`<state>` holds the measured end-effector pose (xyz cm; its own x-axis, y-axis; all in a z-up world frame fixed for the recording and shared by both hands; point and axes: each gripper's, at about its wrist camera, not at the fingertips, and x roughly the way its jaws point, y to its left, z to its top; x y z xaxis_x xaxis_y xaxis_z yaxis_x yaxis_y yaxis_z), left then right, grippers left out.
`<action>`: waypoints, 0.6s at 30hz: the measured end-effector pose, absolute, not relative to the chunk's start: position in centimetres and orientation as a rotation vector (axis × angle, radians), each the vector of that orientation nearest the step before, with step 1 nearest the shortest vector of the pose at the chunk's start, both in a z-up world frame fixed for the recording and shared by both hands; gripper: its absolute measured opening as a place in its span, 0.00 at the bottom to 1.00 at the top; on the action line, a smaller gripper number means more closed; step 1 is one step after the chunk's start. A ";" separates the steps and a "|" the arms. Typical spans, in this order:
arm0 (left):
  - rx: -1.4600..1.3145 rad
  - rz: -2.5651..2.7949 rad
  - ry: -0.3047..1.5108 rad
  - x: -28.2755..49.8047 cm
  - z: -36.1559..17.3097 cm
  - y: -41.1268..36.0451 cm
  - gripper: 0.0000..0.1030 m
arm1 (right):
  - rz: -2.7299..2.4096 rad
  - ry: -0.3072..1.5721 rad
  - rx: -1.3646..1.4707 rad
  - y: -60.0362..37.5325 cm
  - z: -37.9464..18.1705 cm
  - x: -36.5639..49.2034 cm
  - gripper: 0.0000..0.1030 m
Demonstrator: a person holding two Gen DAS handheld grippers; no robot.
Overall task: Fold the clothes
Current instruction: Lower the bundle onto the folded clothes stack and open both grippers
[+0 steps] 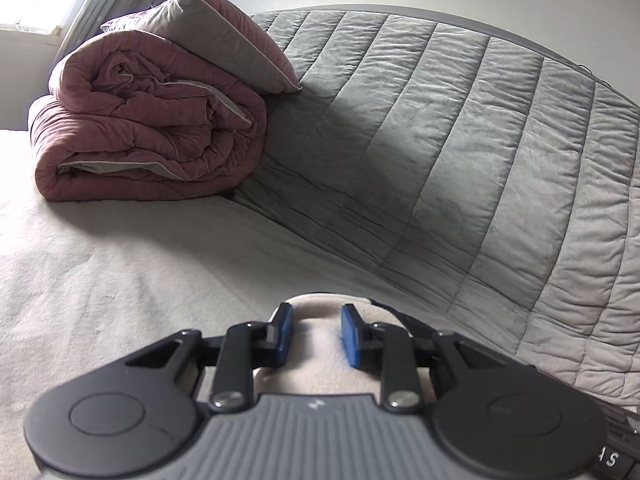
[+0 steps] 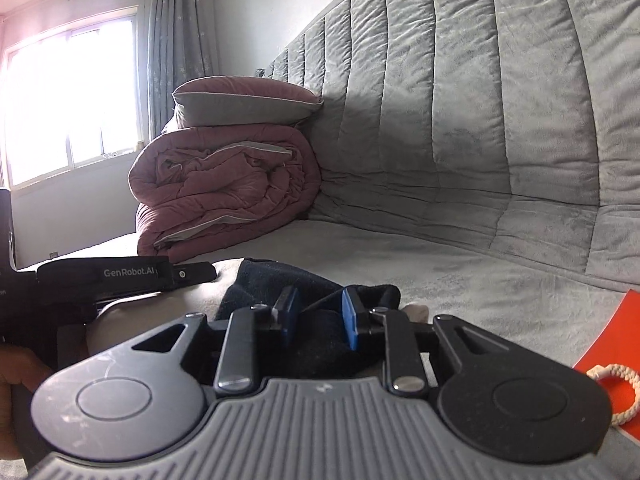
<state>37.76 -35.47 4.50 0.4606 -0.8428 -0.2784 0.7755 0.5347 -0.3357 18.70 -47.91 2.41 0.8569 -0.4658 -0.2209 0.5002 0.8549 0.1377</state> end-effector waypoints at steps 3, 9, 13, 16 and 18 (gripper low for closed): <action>-0.152 -0.982 0.440 37.3 5.3 -35.2 0.28 | -0.512 0.164 0.192 -47.5 2.6 18.5 0.24; -0.196 -0.922 0.481 36.2 6.6 -33.6 0.52 | -0.445 0.138 0.221 -47.3 4.5 17.6 0.37; -0.256 -0.893 0.499 34.1 7.4 -32.2 0.55 | -0.409 0.141 0.245 -47.3 5.9 16.7 0.41; -0.250 -0.875 0.484 31.8 8.3 -31.2 0.67 | -0.391 0.130 0.252 -47.1 7.1 15.7 0.46; -0.240 -0.860 0.485 30.4 8.9 -30.6 0.76 | -0.382 0.123 0.245 -46.8 8.1 14.9 0.49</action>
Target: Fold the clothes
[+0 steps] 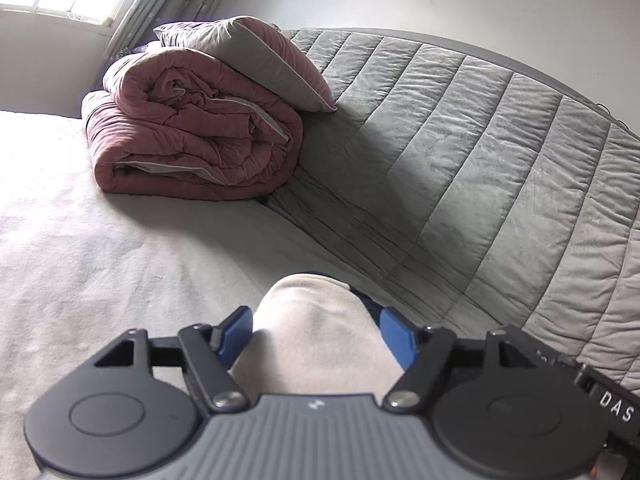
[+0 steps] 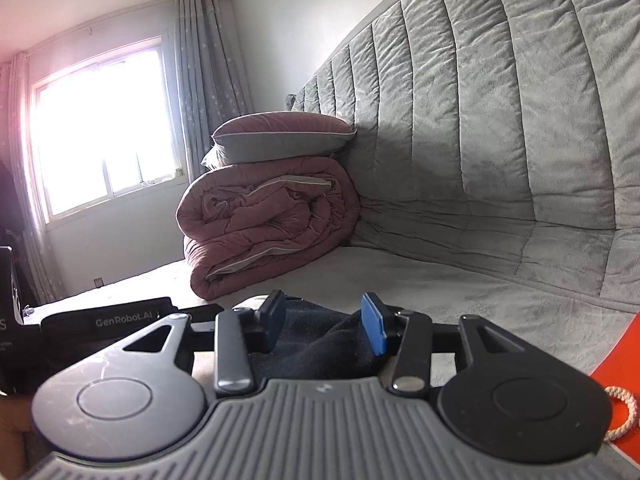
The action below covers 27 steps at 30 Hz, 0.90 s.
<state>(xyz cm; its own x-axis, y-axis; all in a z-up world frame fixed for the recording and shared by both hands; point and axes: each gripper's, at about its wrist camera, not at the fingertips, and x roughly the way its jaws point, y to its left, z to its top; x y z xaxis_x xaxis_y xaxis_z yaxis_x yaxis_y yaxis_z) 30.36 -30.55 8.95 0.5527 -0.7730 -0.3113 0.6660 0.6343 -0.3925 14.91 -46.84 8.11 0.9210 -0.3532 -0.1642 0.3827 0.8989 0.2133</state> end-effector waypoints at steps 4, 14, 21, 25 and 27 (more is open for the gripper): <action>-0.207 -0.832 0.515 28.2 9.7 -29.6 0.89 | -0.381 0.135 0.231 -46.4 9.9 13.5 0.62; 0.157 -0.646 0.621 24.4 10.6 -30.4 0.99 | -0.421 0.288 0.177 -44.8 12.1 11.8 1.00; 0.348 -0.573 0.676 23.4 10.1 -30.0 0.99 | -0.417 0.475 0.124 -42.6 12.3 11.6 1.00; 0.393 -0.606 0.738 23.1 9.5 -30.2 0.99 | -0.442 0.521 0.095 -41.9 12.3 11.1 1.00; 0.418 -0.617 0.749 22.8 9.2 -30.6 0.99 | -0.447 0.566 0.059 -41.6 12.2 11.1 1.00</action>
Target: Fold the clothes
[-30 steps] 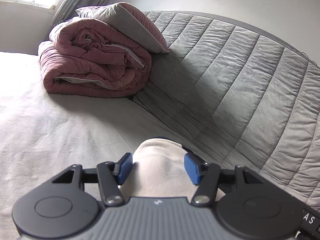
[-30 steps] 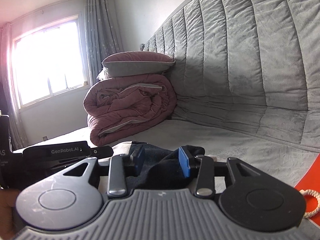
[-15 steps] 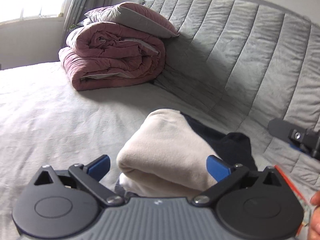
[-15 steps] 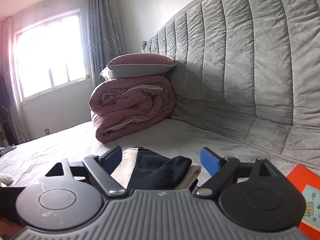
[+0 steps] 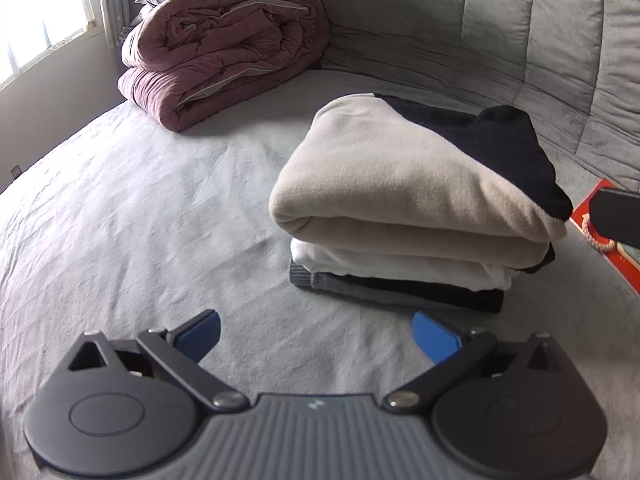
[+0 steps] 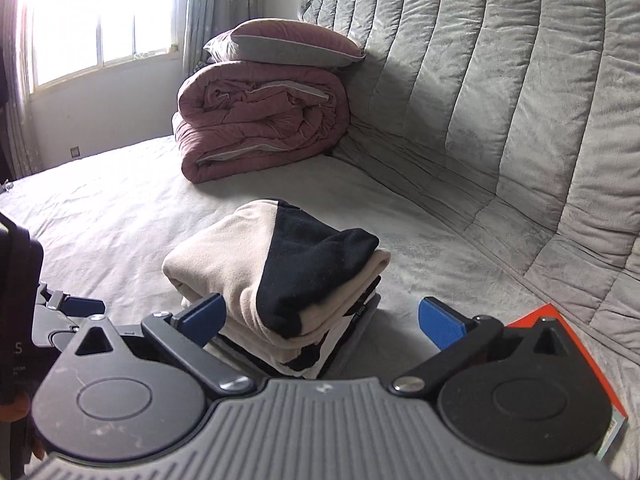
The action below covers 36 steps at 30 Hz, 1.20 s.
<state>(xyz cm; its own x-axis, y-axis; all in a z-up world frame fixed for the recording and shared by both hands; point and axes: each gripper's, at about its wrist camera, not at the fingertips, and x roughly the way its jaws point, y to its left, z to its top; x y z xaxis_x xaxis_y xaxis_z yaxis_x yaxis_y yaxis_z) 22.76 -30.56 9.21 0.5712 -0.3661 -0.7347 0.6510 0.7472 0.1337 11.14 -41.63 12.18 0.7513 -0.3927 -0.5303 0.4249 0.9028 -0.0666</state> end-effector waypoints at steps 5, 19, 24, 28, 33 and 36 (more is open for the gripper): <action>0.442 -0.629 0.748 22.0 9.2 -31.1 0.99 | -0.450 0.622 0.035 -41.7 11.8 11.2 1.00; 0.487 -0.615 0.720 21.6 9.3 -31.6 0.99 | -0.500 0.624 0.013 -41.8 11.7 11.0 1.00; 0.494 -0.623 0.715 21.3 9.3 -31.7 0.99 | -0.495 0.625 0.003 -41.6 11.7 11.1 1.00; 0.492 -0.624 0.716 21.4 9.3 -31.7 0.99 | -0.499 0.625 -0.001 -41.5 11.7 11.1 1.00; 0.495 -0.621 0.717 21.4 9.2 -31.8 0.99 | -0.508 0.629 -0.005 -41.6 11.6 11.3 1.00; 0.496 -0.623 0.717 21.4 9.2 -31.8 0.99 | -0.505 0.627 -0.005 -41.6 11.6 11.3 1.00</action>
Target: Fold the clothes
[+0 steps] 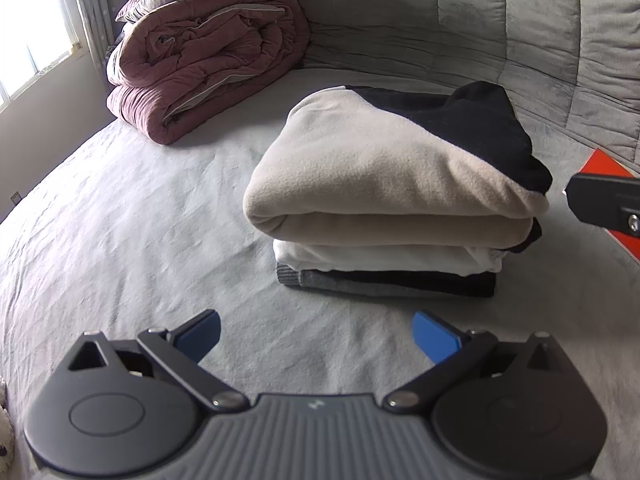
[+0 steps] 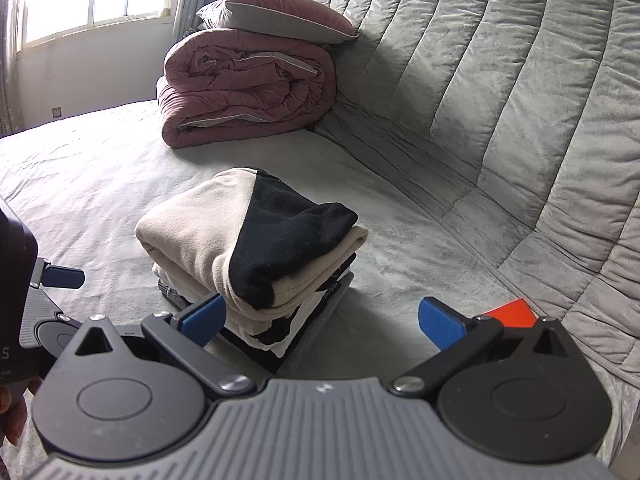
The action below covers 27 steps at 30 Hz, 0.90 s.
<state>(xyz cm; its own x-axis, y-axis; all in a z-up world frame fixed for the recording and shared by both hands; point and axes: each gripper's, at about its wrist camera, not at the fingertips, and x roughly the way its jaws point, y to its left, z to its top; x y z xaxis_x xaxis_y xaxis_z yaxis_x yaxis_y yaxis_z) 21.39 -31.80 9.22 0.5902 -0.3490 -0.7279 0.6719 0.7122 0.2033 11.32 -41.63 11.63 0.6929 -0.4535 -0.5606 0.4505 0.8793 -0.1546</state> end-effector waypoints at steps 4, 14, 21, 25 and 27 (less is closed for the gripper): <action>0.493 -0.635 0.717 21.3 9.2 -31.8 0.99 | -0.506 0.629 -0.008 -41.6 11.6 11.3 1.00; 0.500 -0.637 0.717 21.2 9.2 -31.9 0.99 | -0.510 0.632 -0.016 -41.5 11.5 11.4 1.00; 0.506 -0.645 0.721 21.0 9.2 -32.0 0.99 | -0.516 0.634 -0.019 -41.5 11.4 11.4 1.00; 0.503 -0.659 0.744 21.1 9.3 -32.0 0.99 | -0.519 0.643 -0.017 -41.5 11.4 11.5 1.00; 0.504 -0.647 0.750 21.1 9.6 -32.0 0.99 | -0.519 0.645 -0.019 -41.4 11.6 11.5 1.00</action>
